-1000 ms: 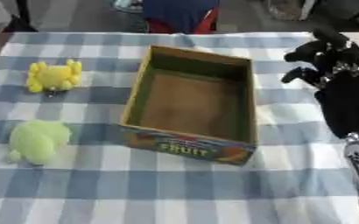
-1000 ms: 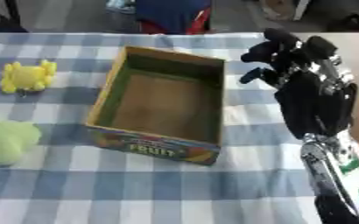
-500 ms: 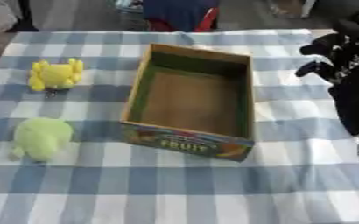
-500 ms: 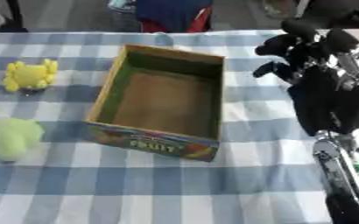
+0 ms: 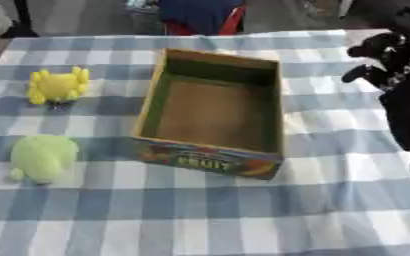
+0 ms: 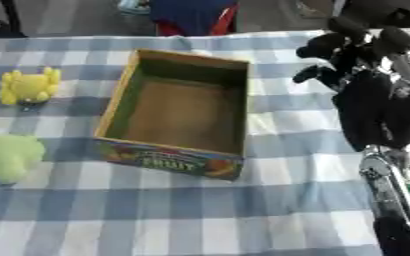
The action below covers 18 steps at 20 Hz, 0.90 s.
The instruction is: Pick up objects on the table and place them in the box.
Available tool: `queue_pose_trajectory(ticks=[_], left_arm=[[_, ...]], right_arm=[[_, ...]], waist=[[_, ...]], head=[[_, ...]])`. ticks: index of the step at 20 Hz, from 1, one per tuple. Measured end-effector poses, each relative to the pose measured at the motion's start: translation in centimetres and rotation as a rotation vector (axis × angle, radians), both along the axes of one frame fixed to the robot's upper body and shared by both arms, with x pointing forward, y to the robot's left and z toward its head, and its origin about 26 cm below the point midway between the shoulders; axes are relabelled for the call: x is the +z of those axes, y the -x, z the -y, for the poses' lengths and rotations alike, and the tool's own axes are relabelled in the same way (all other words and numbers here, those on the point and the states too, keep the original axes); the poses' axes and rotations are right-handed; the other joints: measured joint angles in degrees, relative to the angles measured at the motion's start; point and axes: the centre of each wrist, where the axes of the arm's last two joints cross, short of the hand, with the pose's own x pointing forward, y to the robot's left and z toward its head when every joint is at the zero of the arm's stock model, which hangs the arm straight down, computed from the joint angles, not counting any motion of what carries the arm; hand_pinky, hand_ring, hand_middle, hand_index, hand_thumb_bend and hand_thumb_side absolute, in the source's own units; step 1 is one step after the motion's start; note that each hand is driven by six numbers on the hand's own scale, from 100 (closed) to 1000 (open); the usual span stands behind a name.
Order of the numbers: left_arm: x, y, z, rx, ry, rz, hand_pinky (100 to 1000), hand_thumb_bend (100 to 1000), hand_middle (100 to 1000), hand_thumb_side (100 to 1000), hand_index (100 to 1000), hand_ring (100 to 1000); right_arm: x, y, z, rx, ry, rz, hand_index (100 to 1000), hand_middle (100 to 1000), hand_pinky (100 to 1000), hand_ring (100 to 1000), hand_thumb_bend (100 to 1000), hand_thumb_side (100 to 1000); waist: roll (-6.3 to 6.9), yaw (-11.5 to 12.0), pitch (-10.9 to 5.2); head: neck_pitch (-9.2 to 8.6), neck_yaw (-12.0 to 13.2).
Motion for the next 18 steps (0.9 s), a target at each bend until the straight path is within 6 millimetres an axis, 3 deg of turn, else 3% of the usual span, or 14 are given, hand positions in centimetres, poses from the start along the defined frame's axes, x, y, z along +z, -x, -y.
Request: queue_pose_trajectory(ticks=[1, 2, 9, 18], left_arm=[[0.2, 0.0, 0.0, 0.008, -0.039, -0.038, 377, 450, 698, 802, 919, 746], [0.4, 0.1, 0.0, 0.014, -0.083, -0.083, 379, 456, 700, 805, 919, 747], [2.7, 0.1, 0.3, 0.059, -0.359, -0.336, 405, 719, 722, 873, 911, 758], [3.4, -0.1, 1.4, 0.08, -0.535, -0.529, 452, 826, 763, 905, 928, 785]], right_arm=[[-0.1, 0.0, 0.0, -0.002, -0.001, -0.002, 848, 661, 554, 728, 100, 1000], [-0.2, 0.1, 0.1, -0.004, -0.001, -0.004, 848, 661, 554, 728, 100, 1000], [-0.4, 0.2, 0.2, -0.009, -0.003, -0.009, 848, 662, 554, 730, 100, 1000], [-0.4, 0.2, 0.2, -0.009, -0.003, -0.006, 848, 661, 554, 731, 100, 1000]], waist=[[0.0, -0.1, -0.02], [0.0, -0.2, -0.04], [0.0, -1.0, -0.58], [-0.05, -1.4, -0.75]], head=[[0.02, 0.0], [0.14, 0.0], [0.5, -0.1], [0.49, -0.1]])
